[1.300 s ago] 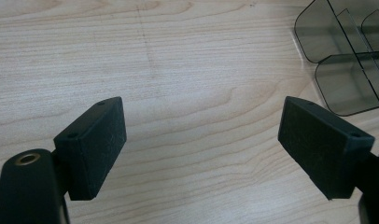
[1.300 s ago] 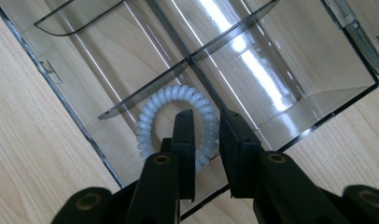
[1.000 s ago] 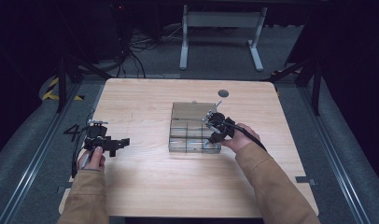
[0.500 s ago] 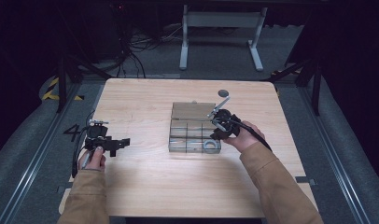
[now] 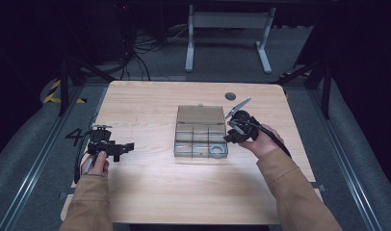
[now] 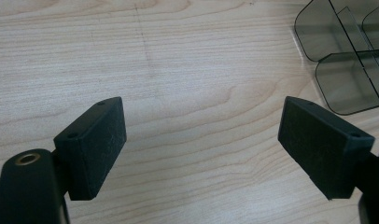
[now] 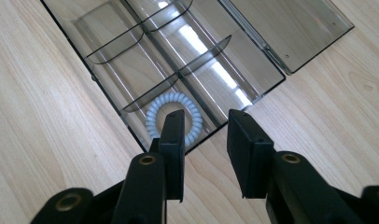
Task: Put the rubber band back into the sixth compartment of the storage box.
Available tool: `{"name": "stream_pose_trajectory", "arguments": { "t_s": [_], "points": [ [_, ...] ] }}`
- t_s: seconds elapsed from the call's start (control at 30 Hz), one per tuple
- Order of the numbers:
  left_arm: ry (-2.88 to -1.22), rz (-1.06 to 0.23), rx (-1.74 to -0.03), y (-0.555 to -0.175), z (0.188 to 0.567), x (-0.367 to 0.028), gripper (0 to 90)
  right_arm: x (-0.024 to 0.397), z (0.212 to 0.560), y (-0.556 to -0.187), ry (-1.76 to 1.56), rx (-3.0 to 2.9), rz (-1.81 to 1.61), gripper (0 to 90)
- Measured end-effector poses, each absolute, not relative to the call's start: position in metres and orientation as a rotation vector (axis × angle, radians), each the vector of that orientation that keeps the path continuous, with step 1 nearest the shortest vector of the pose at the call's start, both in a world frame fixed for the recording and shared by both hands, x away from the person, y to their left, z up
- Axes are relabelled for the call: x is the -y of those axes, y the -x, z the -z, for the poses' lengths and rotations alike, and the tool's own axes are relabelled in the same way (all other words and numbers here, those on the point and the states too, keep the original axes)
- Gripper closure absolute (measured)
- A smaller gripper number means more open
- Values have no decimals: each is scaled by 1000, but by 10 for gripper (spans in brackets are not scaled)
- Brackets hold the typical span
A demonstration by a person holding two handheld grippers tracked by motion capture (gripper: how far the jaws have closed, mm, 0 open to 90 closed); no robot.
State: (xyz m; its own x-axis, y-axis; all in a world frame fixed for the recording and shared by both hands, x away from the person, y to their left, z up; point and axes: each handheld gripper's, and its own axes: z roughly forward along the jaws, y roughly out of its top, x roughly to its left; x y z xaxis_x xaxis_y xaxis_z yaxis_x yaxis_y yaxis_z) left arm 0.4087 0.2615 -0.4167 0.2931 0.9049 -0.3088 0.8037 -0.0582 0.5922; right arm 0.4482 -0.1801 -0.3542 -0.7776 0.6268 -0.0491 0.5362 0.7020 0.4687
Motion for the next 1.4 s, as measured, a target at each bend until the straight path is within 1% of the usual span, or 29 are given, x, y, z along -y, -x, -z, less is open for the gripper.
{"name": "stream_pose_trajectory", "arguments": {
  "t_s": [0.53, 0.8, 0.97, 1.07, 1.4],
  "points": [
    [-1873, -185, -1529, -409, 417, -262, 159, 214, 344, -434, -989, -2664, -694, 645],
    [-1874, -187, -1531, -409, 417, -261, 159, 241, 344, -426, -1030, -2616, -701, 613],
    [-1879, -189, -1528, -409, 417, -261, 159, 258, 346, -423, -1068, -2592, -701, 602],
    [-1881, -190, -1529, -408, 417, -261, 159, 268, 348, -420, -1087, -2564, -712, 570],
    [-1880, -193, -1536, -408, 418, -261, 159, 293, 361, -413, -1157, -2519, -728, 559]
  ]
}}
